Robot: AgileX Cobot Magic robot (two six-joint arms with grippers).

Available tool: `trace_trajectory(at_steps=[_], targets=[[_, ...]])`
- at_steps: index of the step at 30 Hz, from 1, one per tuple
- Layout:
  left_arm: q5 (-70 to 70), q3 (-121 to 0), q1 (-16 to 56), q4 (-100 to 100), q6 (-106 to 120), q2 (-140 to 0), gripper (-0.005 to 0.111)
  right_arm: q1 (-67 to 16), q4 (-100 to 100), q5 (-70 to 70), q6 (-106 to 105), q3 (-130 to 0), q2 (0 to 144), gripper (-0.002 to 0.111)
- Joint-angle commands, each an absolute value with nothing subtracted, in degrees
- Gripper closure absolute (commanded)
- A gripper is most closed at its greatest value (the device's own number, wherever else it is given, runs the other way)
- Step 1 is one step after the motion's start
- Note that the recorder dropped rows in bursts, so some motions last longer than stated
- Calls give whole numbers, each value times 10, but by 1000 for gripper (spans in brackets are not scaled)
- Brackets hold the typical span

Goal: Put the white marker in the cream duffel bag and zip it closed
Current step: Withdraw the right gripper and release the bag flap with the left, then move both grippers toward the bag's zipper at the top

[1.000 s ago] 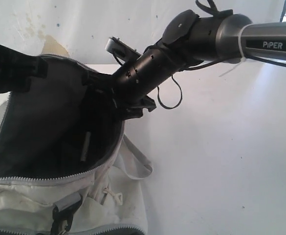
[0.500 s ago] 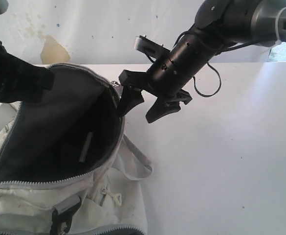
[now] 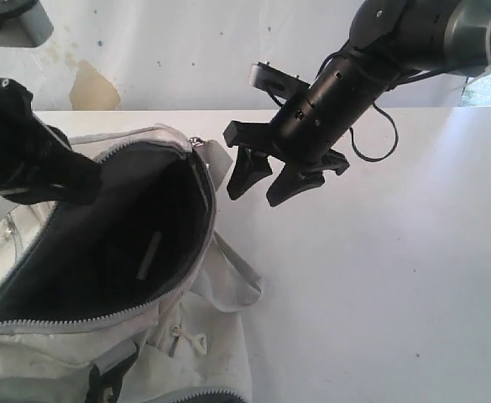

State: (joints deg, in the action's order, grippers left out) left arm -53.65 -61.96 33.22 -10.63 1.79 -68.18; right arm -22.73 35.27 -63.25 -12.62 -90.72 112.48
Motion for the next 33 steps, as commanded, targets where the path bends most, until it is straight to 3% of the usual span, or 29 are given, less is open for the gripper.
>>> trace_trajectory(at_steps=[1,4,8,17,28,33], targets=[[-571,-617,333,-130,35,-691,80,-222,350,-589,-113,-907,1117,54],[-572,-617,333,-133,35,-694,55,-222,350,-560,-113,-907,1117,54],[-562,-617,333,-127,28,-694,38,-222,350,-539,-113,-907,1117,54],[-501,-628,305,100,-197,-721,37,-222,355,-539,-107,-907,1117,54],[-503,-755,168,-7,-19,-907,37,-222,374,-480,-103,-907,1119,54],[-509,-835,128,-8,53,-1020,36,-221,493,-492,-152,-911,1146,54]])
